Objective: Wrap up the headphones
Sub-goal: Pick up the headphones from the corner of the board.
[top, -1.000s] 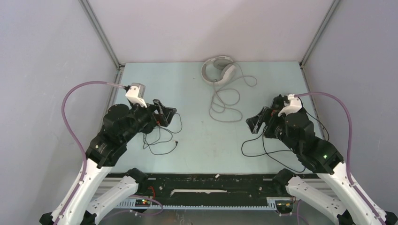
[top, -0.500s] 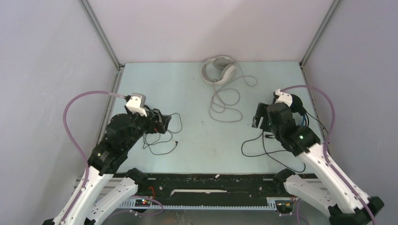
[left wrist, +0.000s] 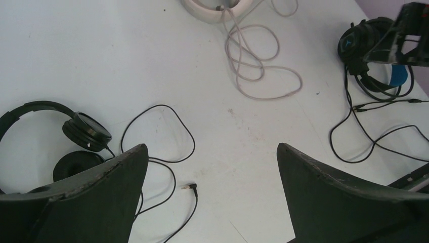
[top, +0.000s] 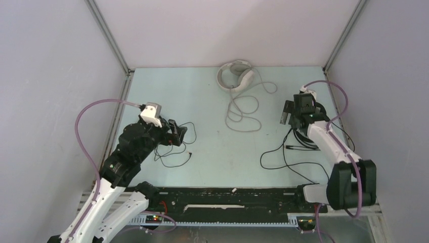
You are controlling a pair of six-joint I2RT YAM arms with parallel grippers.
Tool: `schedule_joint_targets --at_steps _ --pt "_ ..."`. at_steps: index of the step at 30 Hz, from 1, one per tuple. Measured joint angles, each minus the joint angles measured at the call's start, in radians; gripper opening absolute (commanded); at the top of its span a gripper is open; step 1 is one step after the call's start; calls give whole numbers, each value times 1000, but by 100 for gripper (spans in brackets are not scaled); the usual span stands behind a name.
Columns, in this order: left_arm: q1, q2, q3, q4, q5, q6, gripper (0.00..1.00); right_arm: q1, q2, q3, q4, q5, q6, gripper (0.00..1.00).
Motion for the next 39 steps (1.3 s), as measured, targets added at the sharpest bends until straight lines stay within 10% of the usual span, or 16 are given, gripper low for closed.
schedule_joint_targets --at_steps 14,27,39 --pt "19 -55 0 31 23 10 100 -124 258 106 169 -109 -127 91" --pt "28 -85 -7 32 6 18 99 -130 368 163 208 -42 -161 44" --pt "29 -69 -8 39 -11 18 98 -53 225 196 97 -209 -68 35"
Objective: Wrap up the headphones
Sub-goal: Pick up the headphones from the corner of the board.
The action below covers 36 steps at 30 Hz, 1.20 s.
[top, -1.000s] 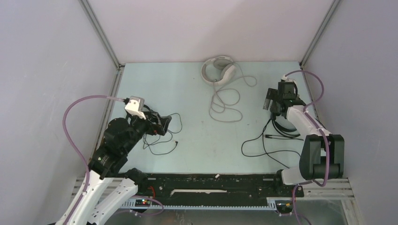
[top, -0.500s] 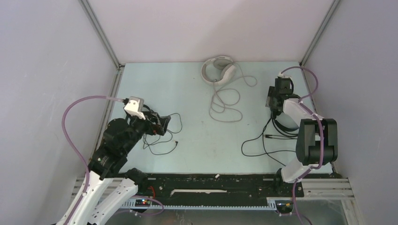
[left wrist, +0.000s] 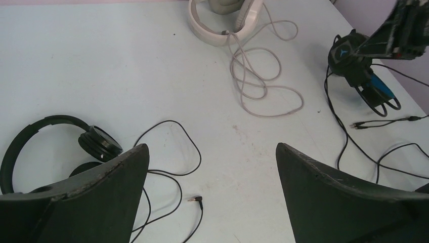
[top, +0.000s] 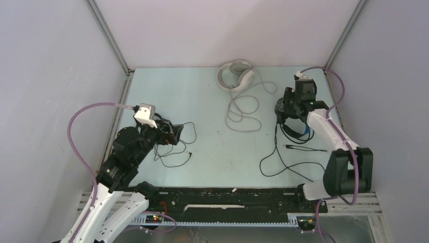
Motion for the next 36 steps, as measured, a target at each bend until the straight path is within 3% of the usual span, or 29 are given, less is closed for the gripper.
schedule_joint_targets --at_steps 8,14,19,23,29,36 --pt "1 71 0 0 46 -38 99 32 -218 -19 10 -372 214 34" --pt "1 109 0 51 178 -129 100 77 -332 -158 146 -485 504 34" --pt "-3 171 0 174 264 -213 98 128 -399 -309 330 -468 867 35" --pt "-73 256 0 264 235 -234 98 176 -403 -336 427 -412 1061 34" --pt "-325 350 -14 423 46 -183 100 224 -443 -336 498 -325 1235 33" --pt "-443 458 3 562 -80 -106 100 266 -486 -339 527 -223 1348 32"
